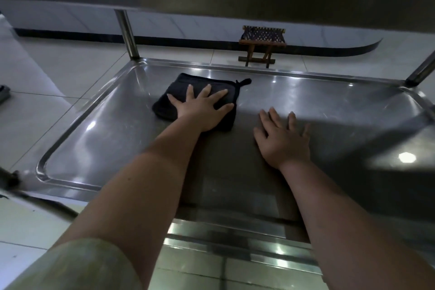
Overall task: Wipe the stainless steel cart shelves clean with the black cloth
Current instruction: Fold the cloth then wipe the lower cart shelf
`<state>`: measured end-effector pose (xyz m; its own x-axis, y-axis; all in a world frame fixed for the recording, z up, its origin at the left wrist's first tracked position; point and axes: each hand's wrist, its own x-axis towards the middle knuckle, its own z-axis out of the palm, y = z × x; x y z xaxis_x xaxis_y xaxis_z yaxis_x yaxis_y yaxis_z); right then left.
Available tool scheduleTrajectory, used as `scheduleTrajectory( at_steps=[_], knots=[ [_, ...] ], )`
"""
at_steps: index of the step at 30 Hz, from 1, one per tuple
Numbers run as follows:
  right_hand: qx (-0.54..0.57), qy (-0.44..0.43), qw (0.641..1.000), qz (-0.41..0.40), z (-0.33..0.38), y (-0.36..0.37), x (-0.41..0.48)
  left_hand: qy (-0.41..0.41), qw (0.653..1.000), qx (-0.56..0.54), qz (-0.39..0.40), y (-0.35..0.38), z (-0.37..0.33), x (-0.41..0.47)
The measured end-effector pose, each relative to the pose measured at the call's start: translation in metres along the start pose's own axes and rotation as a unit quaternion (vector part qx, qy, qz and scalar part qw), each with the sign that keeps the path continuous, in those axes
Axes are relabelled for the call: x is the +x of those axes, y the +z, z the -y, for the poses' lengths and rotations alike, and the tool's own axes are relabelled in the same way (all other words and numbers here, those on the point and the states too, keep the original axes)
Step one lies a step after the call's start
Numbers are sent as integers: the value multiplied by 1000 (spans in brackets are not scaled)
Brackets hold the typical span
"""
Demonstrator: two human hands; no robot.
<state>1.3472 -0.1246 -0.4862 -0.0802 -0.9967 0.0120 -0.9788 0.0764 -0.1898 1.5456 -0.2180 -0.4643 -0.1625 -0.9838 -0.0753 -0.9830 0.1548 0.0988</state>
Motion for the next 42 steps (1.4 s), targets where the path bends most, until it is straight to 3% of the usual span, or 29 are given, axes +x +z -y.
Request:
scheduleTrajectory(
  at_steps=[4, 7, 11, 16, 19, 29, 32, 38, 42],
  knots=[
    [-10, 4, 1000, -5, 3, 3, 0, -74, 997, -8, 9, -12, 91, -2],
    [-20, 0, 1000, -6, 8, 4, 1, -108, 994, 5, 13, -13, 111, -6],
    [-32, 3, 999, -5, 9, 3, 0, -87, 996, 0, 2, -6, 74, -13],
    [-23, 6, 1000, 8, 8, 1, -2, -19, 1000, 15, 11, 10, -21, -35],
    [-19, 1, 1000, 13, 6, -2, -4, -12, 1000, 2, -5, 12, -31, -47],
    [-17, -5, 1000, 10, 10, -1, -7, -141, 990, -23, -6, -4, 106, -67],
    [-24, -4, 1000, 7, 13, 1, -11, -134, 991, -27, -17, 1, 82, -71],
    [-20, 2, 1000, 17, 12, 0, -9, -13, 1000, 4, -15, 14, -34, -80],
    [-15, -1, 1000, 22, 9, -1, -7, -12, 999, -4, -36, 15, -27, -86]
  ],
)
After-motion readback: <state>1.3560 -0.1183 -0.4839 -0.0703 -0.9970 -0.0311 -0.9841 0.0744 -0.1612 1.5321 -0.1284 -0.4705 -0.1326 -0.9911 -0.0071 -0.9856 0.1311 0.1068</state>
